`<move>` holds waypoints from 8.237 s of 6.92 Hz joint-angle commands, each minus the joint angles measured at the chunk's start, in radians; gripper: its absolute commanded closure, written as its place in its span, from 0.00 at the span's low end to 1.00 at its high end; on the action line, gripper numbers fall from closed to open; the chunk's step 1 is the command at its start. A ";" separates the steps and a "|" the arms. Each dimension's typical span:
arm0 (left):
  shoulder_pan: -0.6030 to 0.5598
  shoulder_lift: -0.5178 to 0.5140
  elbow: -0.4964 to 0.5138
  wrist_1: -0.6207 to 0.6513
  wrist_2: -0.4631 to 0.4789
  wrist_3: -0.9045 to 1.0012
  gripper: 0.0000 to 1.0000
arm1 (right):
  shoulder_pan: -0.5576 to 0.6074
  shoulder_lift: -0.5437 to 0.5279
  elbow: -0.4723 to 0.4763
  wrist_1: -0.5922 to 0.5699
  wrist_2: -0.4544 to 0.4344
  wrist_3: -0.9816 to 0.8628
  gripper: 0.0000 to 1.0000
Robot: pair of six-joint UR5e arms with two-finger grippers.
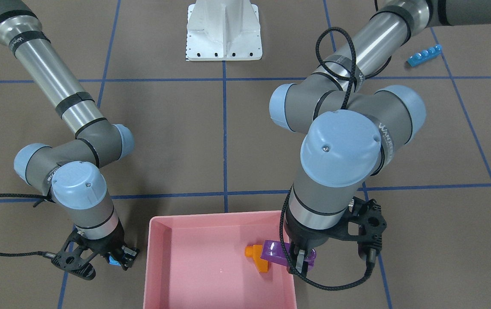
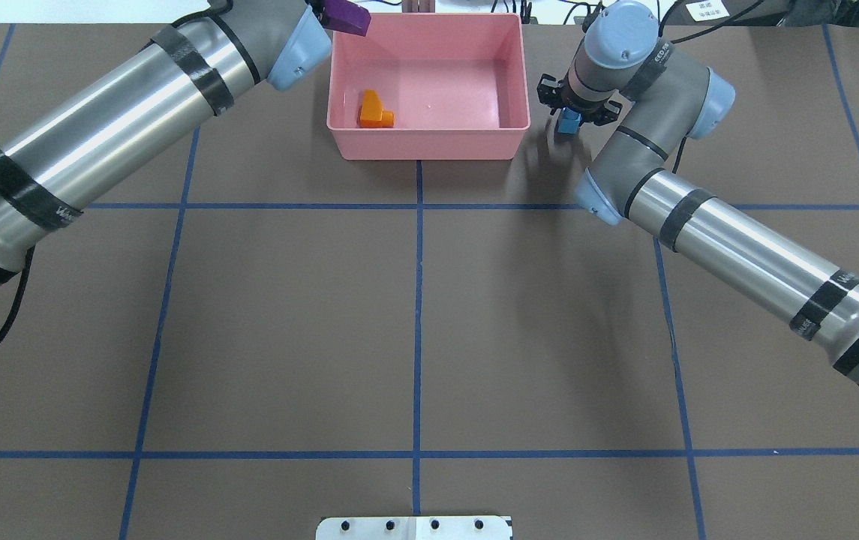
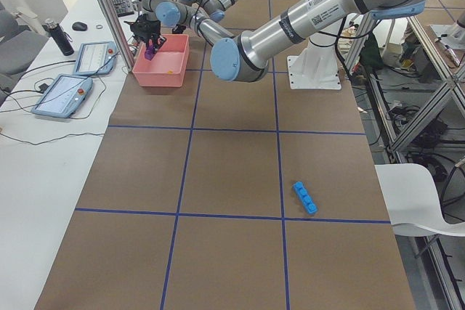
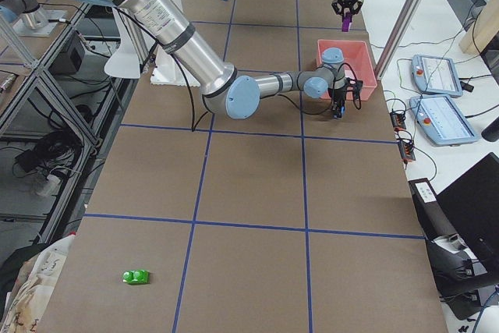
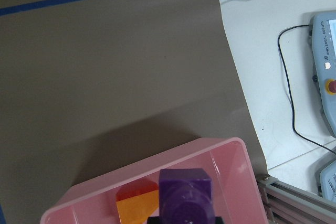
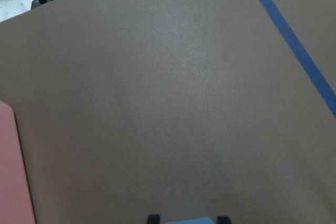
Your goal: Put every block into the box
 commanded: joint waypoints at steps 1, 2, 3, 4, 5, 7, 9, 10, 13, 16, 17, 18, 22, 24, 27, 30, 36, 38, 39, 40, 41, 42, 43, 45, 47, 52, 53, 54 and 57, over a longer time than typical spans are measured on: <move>0.021 -0.002 0.022 -0.060 0.007 0.001 0.29 | 0.038 -0.001 0.053 -0.006 0.023 0.000 1.00; 0.026 -0.002 0.014 -0.060 0.007 0.008 0.26 | 0.088 0.010 0.066 -0.011 0.085 -0.002 1.00; 0.020 -0.001 -0.004 -0.060 -0.002 0.024 0.00 | 0.146 0.051 0.066 -0.019 0.142 -0.003 1.00; -0.001 0.008 -0.062 -0.051 -0.057 0.060 0.00 | 0.156 0.147 0.064 -0.119 0.150 0.015 1.00; -0.017 0.103 -0.201 -0.027 -0.171 0.138 0.00 | 0.127 0.226 0.063 -0.196 0.144 0.067 1.00; -0.055 0.400 -0.582 0.042 -0.232 0.314 0.00 | -0.021 0.242 0.058 -0.128 -0.010 0.223 1.00; -0.054 0.793 -0.984 0.134 -0.234 0.697 0.00 | -0.097 0.213 0.148 -0.144 -0.035 0.238 0.00; -0.054 0.985 -1.148 0.133 -0.232 0.869 0.00 | -0.115 0.118 0.395 -0.312 -0.023 0.236 0.00; -0.057 1.360 -1.239 -0.013 -0.225 1.431 0.00 | -0.088 -0.211 0.909 -0.531 0.096 0.155 0.00; -0.055 1.773 -1.149 -0.478 -0.222 1.830 0.00 | 0.050 -0.599 1.176 -0.543 0.256 -0.094 0.00; -0.045 1.827 -1.085 -0.554 -0.223 1.896 0.00 | 0.068 -0.704 1.225 -0.540 0.261 -0.182 0.00; -0.034 1.807 -1.036 -0.600 -0.225 2.015 0.00 | 0.078 -0.793 1.272 -0.540 0.268 -0.263 0.00; 0.079 1.811 -0.925 -0.610 -0.225 2.418 0.00 | 0.194 -1.011 1.299 -0.537 0.440 -0.663 0.00; 0.188 1.812 -0.925 -0.620 -0.237 2.370 0.00 | 0.207 -1.086 1.297 -0.537 0.455 -0.771 0.00; 0.398 1.800 -0.917 -0.617 -0.191 2.189 0.01 | 0.204 -1.111 1.291 -0.537 0.457 -0.787 0.00; 0.464 1.791 -0.869 -0.614 -0.137 2.159 0.09 | 0.204 -1.157 1.281 -0.537 0.457 -0.869 0.00; 0.538 1.757 -0.909 -0.623 -0.163 1.951 1.00 | 0.401 -1.274 1.097 -0.536 0.462 -1.370 0.00; 0.447 1.667 -0.925 -0.620 -0.299 1.867 1.00 | 0.461 -1.329 1.057 -0.533 0.451 -1.434 0.00; 0.351 1.577 -0.929 -0.610 -0.361 1.805 1.00 | 0.498 -1.341 1.032 -0.531 0.451 -1.437 0.00; 0.274 1.488 -0.928 -0.607 -0.366 1.691 1.00 | 0.513 -1.366 1.011 -0.531 0.448 -1.445 0.00; 0.182 1.378 -0.929 -0.558 -0.369 1.579 1.00 | 0.547 -1.401 0.967 -0.475 0.446 -1.507 0.00; 0.122 1.245 -0.931 -0.416 -0.369 1.528 1.00 | 0.567 -1.430 0.902 -0.386 0.448 -1.520 0.00; 0.075 1.108 -0.931 -0.280 -0.367 1.466 1.00 | 0.573 -1.458 0.826 -0.267 0.448 -1.520 0.00; 0.035 0.794 -0.868 -0.069 -0.357 1.185 1.00 | 0.581 -1.489 0.601 0.011 0.448 -1.510 0.00; 0.015 0.484 -0.643 -0.067 -0.349 0.950 1.00 | 0.595 -1.511 0.501 0.118 0.452 -1.488 0.00; 0.018 0.172 -0.318 -0.079 -0.122 0.823 1.00 | 0.606 -1.532 0.491 0.121 0.520 -1.429 1.00; 0.027 0.089 -0.165 -0.161 -0.069 0.822 1.00 | 0.606 -1.524 0.497 0.122 0.547 -1.428 1.00; 0.043 0.041 -0.047 -0.242 -0.029 0.793 1.00 | 0.606 -1.509 0.503 0.122 0.560 -1.425 1.00; 0.104 0.032 0.054 -0.342 0.090 0.785 0.63 | 0.654 -1.434 0.691 0.063 0.667 -1.320 1.00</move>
